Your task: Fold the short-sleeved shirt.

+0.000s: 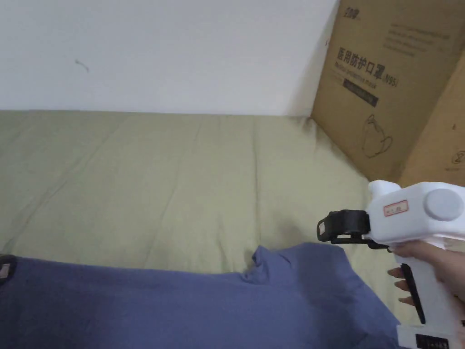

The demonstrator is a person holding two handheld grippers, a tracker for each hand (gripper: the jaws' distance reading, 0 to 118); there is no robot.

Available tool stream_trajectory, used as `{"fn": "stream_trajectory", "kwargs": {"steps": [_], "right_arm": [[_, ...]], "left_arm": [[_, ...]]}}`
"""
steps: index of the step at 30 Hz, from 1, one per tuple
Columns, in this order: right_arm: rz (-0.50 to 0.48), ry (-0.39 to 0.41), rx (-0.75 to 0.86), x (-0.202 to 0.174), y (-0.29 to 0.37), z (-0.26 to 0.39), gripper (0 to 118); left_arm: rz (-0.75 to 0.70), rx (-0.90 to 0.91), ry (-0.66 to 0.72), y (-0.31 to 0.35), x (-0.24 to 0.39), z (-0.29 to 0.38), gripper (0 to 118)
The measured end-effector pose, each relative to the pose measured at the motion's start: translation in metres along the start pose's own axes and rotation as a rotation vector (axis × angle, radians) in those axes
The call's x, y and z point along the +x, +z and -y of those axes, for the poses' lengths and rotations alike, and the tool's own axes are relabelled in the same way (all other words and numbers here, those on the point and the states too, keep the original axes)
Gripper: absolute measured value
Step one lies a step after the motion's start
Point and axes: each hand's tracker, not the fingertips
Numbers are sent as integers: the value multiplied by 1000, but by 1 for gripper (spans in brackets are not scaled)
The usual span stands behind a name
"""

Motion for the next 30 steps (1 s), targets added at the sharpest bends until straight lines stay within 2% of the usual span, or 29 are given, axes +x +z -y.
{"fn": "stream_trajectory", "kwargs": {"steps": [4,7,8,9,10,12,13,14,16,21,24,26,30], "right_arm": [[103,-7,-193,15,-50,4,111],[145,34,-200,17,-74,11,95],[140,51,-214,12,-79,12,94],[178,97,-224,6,-81,13,91],[192,119,-198,1,-72,18,82],[151,105,-200,-4,-65,16,34],[138,118,-208,-7,-62,16,0],[105,140,-222,-10,-52,19,0],[30,115,-240,-14,-41,25,0],[83,32,-6,-7,10,24,0],[70,-12,113,2,39,14,0],[61,-17,169,1,55,7,0],[140,23,317,-10,81,-1,0]], "left_arm": [[-1,-17,-3,-9,-10,1,2],[-12,-34,-7,-11,-5,6,2],[-13,-43,-3,-13,-6,7,2],[-18,-49,-1,-14,-7,9,2],[-26,-57,1,-15,-7,11,2],[-30,-66,11,-14,-6,15,2],[-29,-73,21,-14,-6,17,2],[-31,-74,24,-13,-6,18,2],[-35,-73,24,-12,-9,20,2],[-80,-18,27,-1,-11,16,2],[-56,11,45,9,-8,1,2],[-61,36,44,10,-8,-10,2],[-44,140,29,12,-12,-31,2]]}}
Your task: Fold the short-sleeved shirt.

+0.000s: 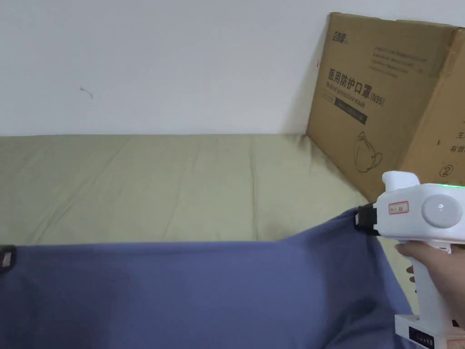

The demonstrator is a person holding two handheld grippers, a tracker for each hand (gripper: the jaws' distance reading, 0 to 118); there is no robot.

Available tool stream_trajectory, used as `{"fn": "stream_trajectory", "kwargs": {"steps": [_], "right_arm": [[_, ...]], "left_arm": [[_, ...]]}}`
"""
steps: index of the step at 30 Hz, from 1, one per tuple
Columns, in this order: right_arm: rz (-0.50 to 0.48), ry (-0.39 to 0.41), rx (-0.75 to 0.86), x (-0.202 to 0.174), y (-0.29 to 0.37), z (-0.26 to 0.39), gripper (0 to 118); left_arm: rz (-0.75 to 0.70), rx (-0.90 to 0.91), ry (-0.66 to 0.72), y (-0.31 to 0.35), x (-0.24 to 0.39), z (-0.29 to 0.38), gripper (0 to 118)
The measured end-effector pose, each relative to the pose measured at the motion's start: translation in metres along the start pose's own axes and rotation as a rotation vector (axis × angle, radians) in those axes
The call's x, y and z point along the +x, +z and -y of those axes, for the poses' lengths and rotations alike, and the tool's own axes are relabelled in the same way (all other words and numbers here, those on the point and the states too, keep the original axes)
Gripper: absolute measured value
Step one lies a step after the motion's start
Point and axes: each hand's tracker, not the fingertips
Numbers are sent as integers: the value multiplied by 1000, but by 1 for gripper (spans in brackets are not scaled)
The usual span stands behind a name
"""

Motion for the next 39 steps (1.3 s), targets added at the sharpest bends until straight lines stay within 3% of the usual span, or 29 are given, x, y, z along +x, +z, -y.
{"fn": "stream_trajectory", "kwargs": {"steps": [3,7,12,19,20,21,22,23,24,25,26,28,31,35,37,38,39], "right_arm": [[-13,-38,87,0,22,-6,0],[-25,-8,92,1,52,26,0],[-39,-44,-73,23,81,128,0],[-51,-49,-130,40,128,230,0],[-38,-75,-156,42,122,234,1],[-24,-102,-166,43,119,239,4],[-3,-134,-147,44,117,242,13],[12,-137,-136,45,116,243,30],[25,-135,-127,45,115,243,58],[42,-118,-123,43,115,242,91],[52,-103,-130,42,117,239,116],[39,-88,-57,35,134,225,109],[-17,-59,61,10,162,200,114],[-102,-19,332,-64,220,186,116],[-119,-10,500,-97,240,186,113],[-125,9,578,-112,249,187,107],[-128,29,640,-125,256,189,84]], "left_arm": [[13,33,8,9,8,-8,2],[35,27,19,27,13,14,2],[82,-131,91,58,11,103,2],[121,-214,147,95,2,186,3],[126,-221,155,95,1,189,4],[120,-219,152,94,0,190,13],[99,-214,142,95,1,191,30],[75,-208,124,97,1,191,55],[64,-206,116,100,1,190,93],[53,-199,105,103,0,188,113],[39,-172,95,112,2,184,118],[35,-113,99,130,7,172,118],[82,32,126,164,34,148,118],[79,294,99,203,88,125,113],[46,445,72,211,109,125,85],[29,519,52,218,123,123,60],[26,563,41,223,134,121,17]]}}
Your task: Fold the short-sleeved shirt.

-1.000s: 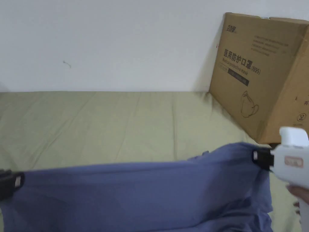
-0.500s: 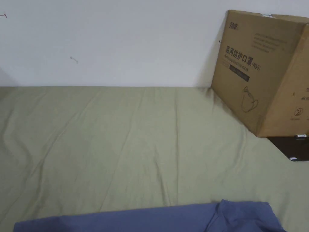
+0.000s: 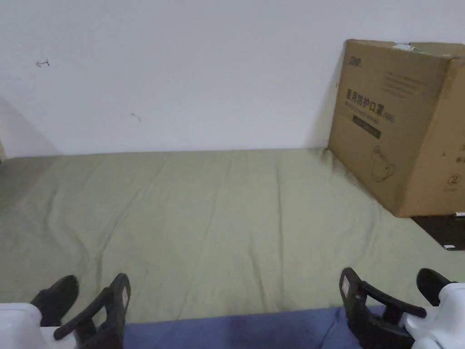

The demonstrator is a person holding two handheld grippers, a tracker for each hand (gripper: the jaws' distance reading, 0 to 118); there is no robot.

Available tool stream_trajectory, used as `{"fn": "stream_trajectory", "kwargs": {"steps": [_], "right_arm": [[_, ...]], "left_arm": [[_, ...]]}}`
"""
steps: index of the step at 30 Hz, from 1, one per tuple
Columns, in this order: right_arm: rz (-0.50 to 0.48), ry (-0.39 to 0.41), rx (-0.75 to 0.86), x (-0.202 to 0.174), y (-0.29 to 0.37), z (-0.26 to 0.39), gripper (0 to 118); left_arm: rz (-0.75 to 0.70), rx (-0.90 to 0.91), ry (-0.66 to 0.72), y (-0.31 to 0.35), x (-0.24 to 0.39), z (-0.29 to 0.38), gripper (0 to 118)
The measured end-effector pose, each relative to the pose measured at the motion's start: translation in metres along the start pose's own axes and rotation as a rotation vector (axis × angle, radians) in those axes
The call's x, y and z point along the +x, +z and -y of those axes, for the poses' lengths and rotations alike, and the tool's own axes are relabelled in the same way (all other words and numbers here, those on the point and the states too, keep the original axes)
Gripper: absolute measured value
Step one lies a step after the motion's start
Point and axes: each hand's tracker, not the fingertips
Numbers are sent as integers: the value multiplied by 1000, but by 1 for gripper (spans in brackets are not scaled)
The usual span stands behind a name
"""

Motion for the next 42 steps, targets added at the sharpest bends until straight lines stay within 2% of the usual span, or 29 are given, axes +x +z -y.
{"fn": "stream_trajectory", "kwargs": {"steps": [1,2,3,4,6,13,15,17,20,22,23,25,26,27,29,30,36,38,39,40,42], "right_arm": [[1,39,44,-10,5,-2,47],[28,98,67,-21,7,-3,5],[63,152,69,-28,8,-4,0],[57,174,68,-35,9,-3,0],[10,120,90,-34,14,-7,0],[29,122,96,-36,26,-15,0],[11,97,66,-32,27,-18,0],[-25,57,26,-29,30,-23,0],[-86,0,-4,-19,34,-30,0],[-92,-7,-35,-16,33,-31,0],[-90,-5,-59,-16,31,-29,0],[-87,8,-105,-20,25,-23,0],[-87,17,-130,-21,22,-18,0],[-86,28,-157,-23,19,-14,0],[-92,48,-206,-27,10,-6,0],[-98,51,-219,-28,7,-4,0],[-116,101,-264,-40,-13,-3,0],[-125,111,-279,-45,-19,-2,0],[-133,114,-288,-47,-21,-1,0],[-142,115,-295,-50,-24,0,0],[-157,119,-307,-55,-28,2,0]], "left_arm": [[-10,19,-18,2,10,-4,0],[-26,37,-46,3,19,-2,0],[-43,56,-81,6,25,-3,0],[-26,70,-82,8,30,-4,0],[-38,69,-108,11,37,-4,0],[-64,54,-77,21,29,0,0],[-44,17,34,19,9,-8,0],[35,-90,215,6,-33,-22,0],[189,-391,529,-34,-117,-27,0],[242,-568,728,-61,-170,-10,0],[224,-602,823,-70,-197,8,0],[212,-681,868,-82,-238,37,0],[241,-724,910,-86,-247,52,6],[250,-744,952,-88,-258,65,28],[300,-776,1023,-93,-274,93,96],[317,-792,1027,-92,-268,103,118],[466,-854,1097,-108,-257,154,118],[626,-799,1141,-130,-271,179,118],[661,-802,1159,-140,-269,182,118],[657,-847,1191,-151,-263,188,118],[572,-877,1129,-166,-247,185,114]]}}
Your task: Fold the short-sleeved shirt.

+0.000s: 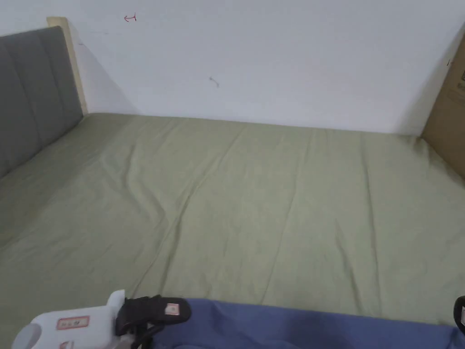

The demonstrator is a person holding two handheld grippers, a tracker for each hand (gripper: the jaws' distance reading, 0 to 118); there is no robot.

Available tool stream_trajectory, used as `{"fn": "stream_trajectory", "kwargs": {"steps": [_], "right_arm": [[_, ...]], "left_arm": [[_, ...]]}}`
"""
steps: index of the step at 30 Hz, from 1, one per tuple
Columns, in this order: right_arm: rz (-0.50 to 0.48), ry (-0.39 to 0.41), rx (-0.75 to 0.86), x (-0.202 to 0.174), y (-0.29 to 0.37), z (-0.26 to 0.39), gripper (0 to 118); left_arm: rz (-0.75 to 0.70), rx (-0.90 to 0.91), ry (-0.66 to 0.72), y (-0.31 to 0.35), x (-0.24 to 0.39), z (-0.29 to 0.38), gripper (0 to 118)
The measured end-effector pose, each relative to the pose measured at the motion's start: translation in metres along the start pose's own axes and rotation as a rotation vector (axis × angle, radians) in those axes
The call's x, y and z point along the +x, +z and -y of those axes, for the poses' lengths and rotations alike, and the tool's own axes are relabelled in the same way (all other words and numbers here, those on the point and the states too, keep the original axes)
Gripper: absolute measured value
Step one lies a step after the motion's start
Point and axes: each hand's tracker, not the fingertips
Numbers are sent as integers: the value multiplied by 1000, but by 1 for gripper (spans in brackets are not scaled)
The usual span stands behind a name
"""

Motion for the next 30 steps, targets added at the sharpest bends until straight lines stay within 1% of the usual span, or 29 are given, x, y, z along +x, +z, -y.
{"fn": "stream_trajectory", "kwargs": {"steps": [1,2,3,4,5,6,7,9,10,12,13,15,17,19,21,22,23,24,25,26,28,30], "right_arm": [[-6,3,-4,-2,-2,0,0],[-12,6,-7,-4,-4,0,0],[-18,6,-8,-8,-5,-1,0],[-26,5,-9,-10,-6,0,0],[-32,7,-11,-11,-7,1,0],[-36,11,-12,-12,-6,1,0],[-37,13,-12,-13,-6,3,0],[-48,13,-18,-12,-4,4,0],[-55,13,-23,-11,-3,4,0],[-65,22,-29,-10,1,1,0],[-66,32,-25,-7,4,1,0],[-54,46,-1,-3,10,-1,0],[-45,27,11,3,15,0,0],[-33,-26,24,10,19,3,0],[-26,-60,19,17,23,5,0],[-26,-67,17,21,25,6,0],[-23,-68,19,26,28,9,0],[-17,-66,22,29,30,11,0],[-7,-59,22,33,32,12,0],[6,-53,19,37,34,13,0],[21,-60,16,47,40,14,0],[36,-85,14,57,46,16,0]], "left_arm": [[-75,32,-59,-7,5,-2,96],[-226,76,-126,-18,7,-4,49],[-550,87,-190,-32,1,-3,3],[-385,90,-160,-15,-18,7,3],[-197,167,-109,-18,-13,7,3],[-294,124,-102,-17,-17,8,3],[-284,123,-121,-14,-14,10,3],[-345,119,-137,-18,0,11,3],[-394,112,-171,-16,10,13,3],[-499,61,-283,-9,34,9,3],[-522,26,-321,-2,44,9,3],[-599,-6,-348,12,63,11,3],[-714,13,-335,32,80,12,3],[-815,63,-300,47,91,11,3],[-1011,103,-342,42,112,24,3],[-1060,42,-310,29,120,34,4],[-1151,3,-394,14,129,41,4],[-1198,-26,-485,3,127,36,4],[-1192,-35,-554,-14,135,44,4],[-1169,51,-645,-29,147,45,4],[-986,5,-549,-63,161,55,4],[-847,-63,-456,-105,165,62,4]]}}
